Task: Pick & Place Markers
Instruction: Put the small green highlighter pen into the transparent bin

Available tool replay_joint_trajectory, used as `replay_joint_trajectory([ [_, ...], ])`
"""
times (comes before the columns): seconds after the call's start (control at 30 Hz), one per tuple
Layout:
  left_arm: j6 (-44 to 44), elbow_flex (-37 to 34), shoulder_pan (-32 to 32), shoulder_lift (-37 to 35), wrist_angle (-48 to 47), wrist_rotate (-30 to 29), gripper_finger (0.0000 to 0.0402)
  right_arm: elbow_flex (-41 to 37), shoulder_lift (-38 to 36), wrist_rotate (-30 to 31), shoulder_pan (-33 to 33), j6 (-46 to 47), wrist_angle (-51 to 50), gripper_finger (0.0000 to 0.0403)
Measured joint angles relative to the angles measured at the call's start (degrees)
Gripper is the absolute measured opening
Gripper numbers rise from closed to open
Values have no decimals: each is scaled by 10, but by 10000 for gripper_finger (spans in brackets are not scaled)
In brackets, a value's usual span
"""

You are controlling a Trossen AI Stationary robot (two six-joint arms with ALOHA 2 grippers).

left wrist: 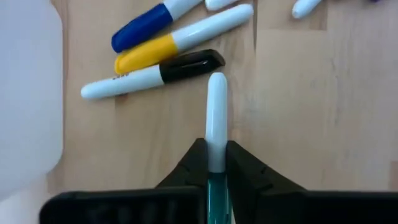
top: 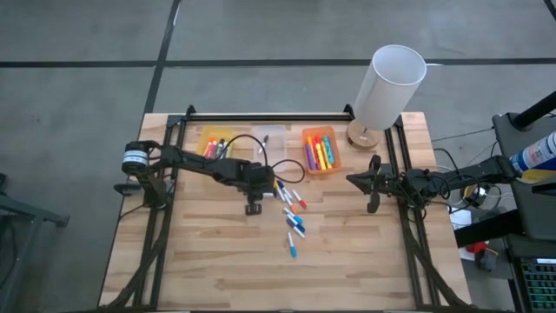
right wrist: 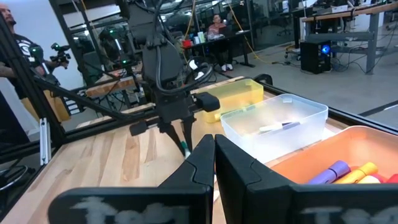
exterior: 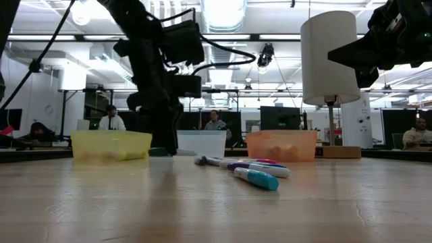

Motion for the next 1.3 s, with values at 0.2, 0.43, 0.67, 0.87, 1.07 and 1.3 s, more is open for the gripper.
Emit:
replay_joint_trajectory([
  [0.2, 23, 49, 0, -1, -52, -24, 33, 0, 0, 0, 0, 0, 0, 9],
  [0.43, 75, 115, 3, -1, -69, -100, 33, 0, 0, 0, 0, 0, 0, 9],
  [0.67, 137, 149, 31, -2, -93, -295, 33, 0, 0, 0, 0, 0, 0, 9],
  [0.87, 140, 140, 93, -1, -92, -250, 33, 0, 0, 0, 0, 0, 0, 9],
  [1.07, 97, 136, 162, -1, -44, -75, 33, 0, 0, 0, 0, 0, 0, 9],
  [1.3, 46, 117, 206, -1, 2, -17, 33, 0, 0, 0, 0, 0, 0, 9],
])
